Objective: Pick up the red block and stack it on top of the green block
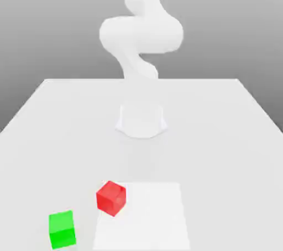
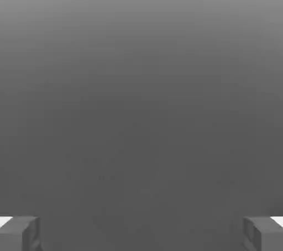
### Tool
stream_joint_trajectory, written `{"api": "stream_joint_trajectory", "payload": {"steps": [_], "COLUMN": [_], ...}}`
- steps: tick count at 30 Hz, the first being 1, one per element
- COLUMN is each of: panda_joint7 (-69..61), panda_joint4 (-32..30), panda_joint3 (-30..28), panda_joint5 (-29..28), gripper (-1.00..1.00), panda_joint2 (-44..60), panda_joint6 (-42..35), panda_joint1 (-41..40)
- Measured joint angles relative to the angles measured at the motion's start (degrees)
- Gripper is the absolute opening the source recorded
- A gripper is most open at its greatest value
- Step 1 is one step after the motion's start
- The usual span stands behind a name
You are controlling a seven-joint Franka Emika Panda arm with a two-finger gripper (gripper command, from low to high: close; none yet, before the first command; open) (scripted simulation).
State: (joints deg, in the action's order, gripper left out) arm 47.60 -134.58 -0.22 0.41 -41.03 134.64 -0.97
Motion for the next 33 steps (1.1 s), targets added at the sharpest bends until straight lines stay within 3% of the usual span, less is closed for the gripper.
{"api": "stream_joint_trajectory", "payload": {"steps": [19, 25, 26, 33], "panda_joint7": [17.12, 17.34, 17.23, 17.36], "panda_joint4": [-22.61, -22.16, -21.89, -21.84], "panda_joint3": [-1.71, -1.04, -0.81, -0.69], "panda_joint5": [-0.04, 0.74, 0.92, 0.78], "gripper": [0.00, 0.00, -1.00, -1.00], "panda_joint2": [40.25, 52.69, 54.64, 55.08], "panda_joint6": [23.67, 33.80, 35.46, 35.87], "panda_joint1": [-7.36, -8.02, -8.21, -8.34]}}
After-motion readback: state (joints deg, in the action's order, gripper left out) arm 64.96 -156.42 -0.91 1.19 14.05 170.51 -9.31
